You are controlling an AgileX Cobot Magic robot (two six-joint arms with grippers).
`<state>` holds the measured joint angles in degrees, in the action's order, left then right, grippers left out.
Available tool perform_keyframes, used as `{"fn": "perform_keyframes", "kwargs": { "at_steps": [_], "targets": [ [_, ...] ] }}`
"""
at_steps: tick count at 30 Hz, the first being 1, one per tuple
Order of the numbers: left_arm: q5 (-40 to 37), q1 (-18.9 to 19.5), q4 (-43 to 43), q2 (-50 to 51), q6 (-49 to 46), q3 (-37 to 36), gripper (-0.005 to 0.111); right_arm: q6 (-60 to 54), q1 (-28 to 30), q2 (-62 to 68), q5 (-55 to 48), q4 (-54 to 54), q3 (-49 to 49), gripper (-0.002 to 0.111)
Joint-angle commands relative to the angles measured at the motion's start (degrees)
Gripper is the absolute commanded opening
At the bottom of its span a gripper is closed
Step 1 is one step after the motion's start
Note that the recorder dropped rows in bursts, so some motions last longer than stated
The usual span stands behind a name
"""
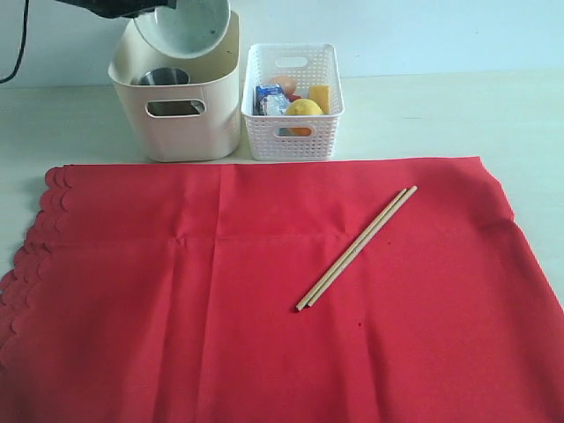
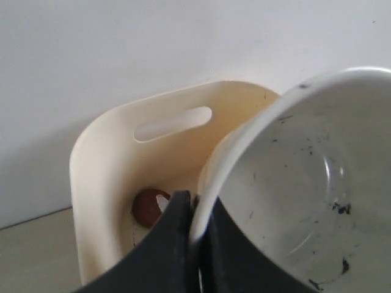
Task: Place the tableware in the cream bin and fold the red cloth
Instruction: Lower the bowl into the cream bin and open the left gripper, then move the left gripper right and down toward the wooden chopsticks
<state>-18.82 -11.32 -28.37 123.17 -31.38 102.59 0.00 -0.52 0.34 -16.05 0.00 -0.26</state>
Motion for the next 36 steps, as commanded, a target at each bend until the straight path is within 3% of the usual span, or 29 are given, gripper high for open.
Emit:
{"fn": "perform_keyframes", "kwargs": {
  "at_steps": [1, 12, 15, 19, 23, 36],
  "targets": [
    [0.4, -0.1, -0.5, 1.6, 0.1, 0.6, 0.0, 0.0, 0.2, -0.3, 0.7, 0.0, 0.3, 0.0],
    [-4.9, -0.3, -0.3, 3.5, -3.3, 0.6, 0.003, 0.0, 0.2, -0.3, 0.7, 0.0, 0.3, 0.0],
    [-4.7, -0.3, -0.3, 3.2, -3.3, 0.6, 0.02, 0.0, 0.2, -0.3, 0.7, 0.0, 0.3, 0.0],
    [-4.6, -0.3, -0.3, 2.5, -3.3, 0.6, 0.053, 0.0, 0.2, -0.3, 0.7, 0.0, 0.3, 0.0],
    [-4.3, 0.1, -0.3, 0.9, -3.3, 0.9, 0.074, 0.0, 0.2, -0.3, 0.7, 0.0, 0.3, 0.0],
    [-11.4, 1.1, -0.2, -7.3, -2.9, 4.1, 0.077, 0.0, 0.2, -0.3, 0.7, 0.0, 0.3, 0.0]
  ]
}}
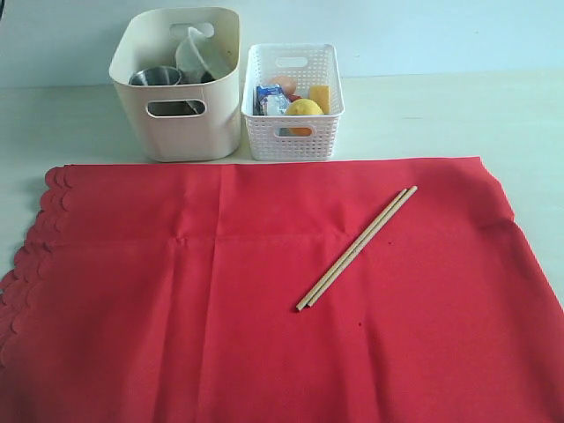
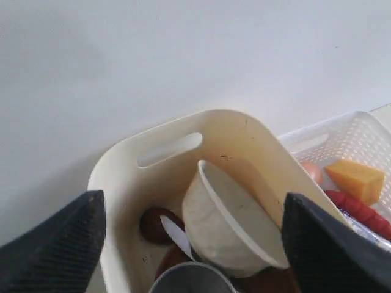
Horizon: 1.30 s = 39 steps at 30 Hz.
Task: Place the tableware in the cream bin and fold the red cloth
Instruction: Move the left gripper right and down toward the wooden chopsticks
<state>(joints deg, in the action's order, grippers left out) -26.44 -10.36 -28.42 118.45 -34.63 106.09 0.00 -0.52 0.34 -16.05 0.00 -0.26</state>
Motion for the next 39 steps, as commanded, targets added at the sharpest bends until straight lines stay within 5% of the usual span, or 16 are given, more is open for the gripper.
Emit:
{"fn": "perform_keyframes", "kwargs": {
  "at_steps": [1, 15, 23, 39],
  "targets": [
    [-5.2, 0.1, -0.2, -3.3, 0.6, 0.6, 0.077, 0.0, 0.2, -0.3, 0.7, 0.0, 0.3, 0.0],
    [-36.0, 0.1, -0.9, -9.0, 8.3, 0.6, 0.077, 0.0, 0.2, -0.3, 0.7, 0.0, 0.3, 0.0],
    [-42.1, -2.4, -1.8, -10.1, 11.7, 0.6, 0.077, 0.0, 0.2, -0.3, 0.7, 0.0, 0.3, 0.0],
    [-39.3, -21.2, 7.2, -10.3, 20.1, 0.6, 0.069, 0.0, 0.2, -0.3, 0.7, 0.0, 0.3, 0.0]
  ]
}}
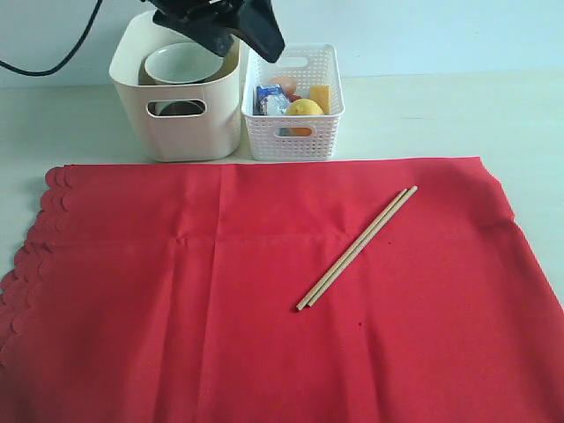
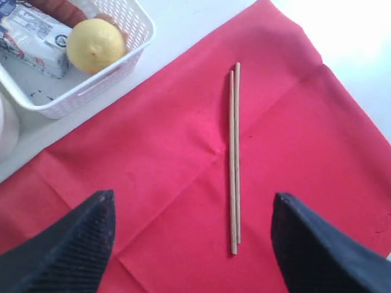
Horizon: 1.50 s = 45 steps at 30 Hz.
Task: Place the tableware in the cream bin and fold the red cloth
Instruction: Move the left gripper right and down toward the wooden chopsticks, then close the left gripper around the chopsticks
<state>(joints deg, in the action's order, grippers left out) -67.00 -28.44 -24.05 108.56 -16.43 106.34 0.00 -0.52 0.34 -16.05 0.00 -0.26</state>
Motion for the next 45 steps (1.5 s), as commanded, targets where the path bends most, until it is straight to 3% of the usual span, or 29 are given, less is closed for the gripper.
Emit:
{"fn": "perform_keyframes", "kwargs": {
  "at_steps": [1, 13, 21, 33, 45],
  "targets": [
    [1.5, -4.4, 3.3, -0.3, 1.9, 0.3, 0.069, 0.0, 0.2, -0.3, 0.7, 0.0, 0.3, 0.0],
    [3.8, -13.2, 4.9, 4.4, 4.1, 0.3, 0.069, 0.0, 0.2, -0.3, 0.7, 0.0, 0.3, 0.0],
    [5.3, -17.0, 8.5, 9.3, 6.6, 0.3, 0.069, 0.0, 0.2, -0.3, 0.7, 0.0, 0.3, 0.0],
    [6.6, -18.6, 11.7, 16.7, 10.0, 0.3, 0.069, 0.0, 0.2, -0.3, 0.7, 0.0, 0.3, 0.0],
    [13.5, -19.1, 13.1, 21.5, 11.0, 0.3, 0.069, 0.0, 0.2, -0.3, 0.7, 0.0, 0.3, 0.0]
  ]
}}
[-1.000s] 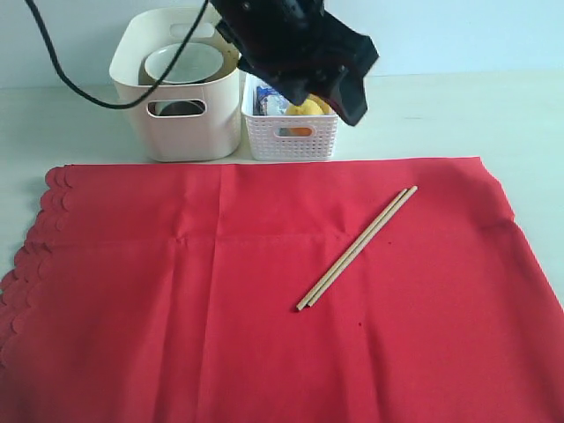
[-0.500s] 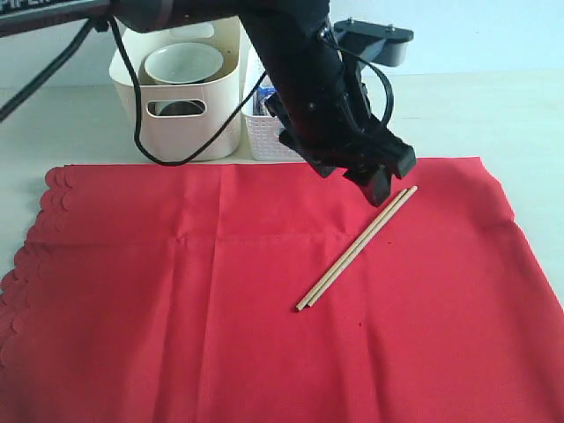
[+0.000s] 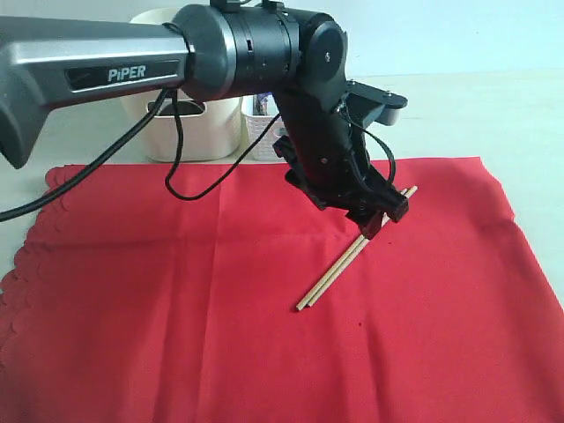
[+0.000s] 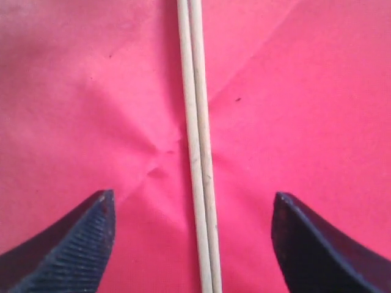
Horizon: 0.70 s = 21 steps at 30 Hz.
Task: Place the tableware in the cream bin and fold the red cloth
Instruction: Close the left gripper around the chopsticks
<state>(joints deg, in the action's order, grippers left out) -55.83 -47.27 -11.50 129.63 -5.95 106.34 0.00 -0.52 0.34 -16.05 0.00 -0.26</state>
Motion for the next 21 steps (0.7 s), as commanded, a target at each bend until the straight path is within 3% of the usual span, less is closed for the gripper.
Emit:
{"fn": "perform_keyframes", "kwargs": {
  "at_steps": [1, 6, 11, 18, 21],
  "targets": [
    [2.4, -0.6, 0.8, 0.6, 0.6, 0.3, 0.069, 0.0, 0.2, -0.3, 0.7, 0.0, 0.3, 0.0],
    [2.1, -2.5, 2.4, 1.6, 0.6, 0.3, 0.069, 0.0, 0.2, -0.3, 0.7, 0.0, 0.3, 0.0],
    [2.0, -5.2, 9.5, 3.2, 4.7, 0.3, 0.069, 0.0, 0.2, -0.3, 0.7, 0.0, 0.3, 0.0],
    [2.0, -5.8, 12.7, 5.0, 9.6, 0.3, 0.068, 0.0, 0.2, -0.3, 0.7, 0.0, 0.3, 0.0],
    [2.0, -5.8, 12.7, 5.0, 9.8, 0.3, 0.063, 0.0, 0.2, -0.3, 0.7, 0.0, 0.3, 0.0]
  ]
}}
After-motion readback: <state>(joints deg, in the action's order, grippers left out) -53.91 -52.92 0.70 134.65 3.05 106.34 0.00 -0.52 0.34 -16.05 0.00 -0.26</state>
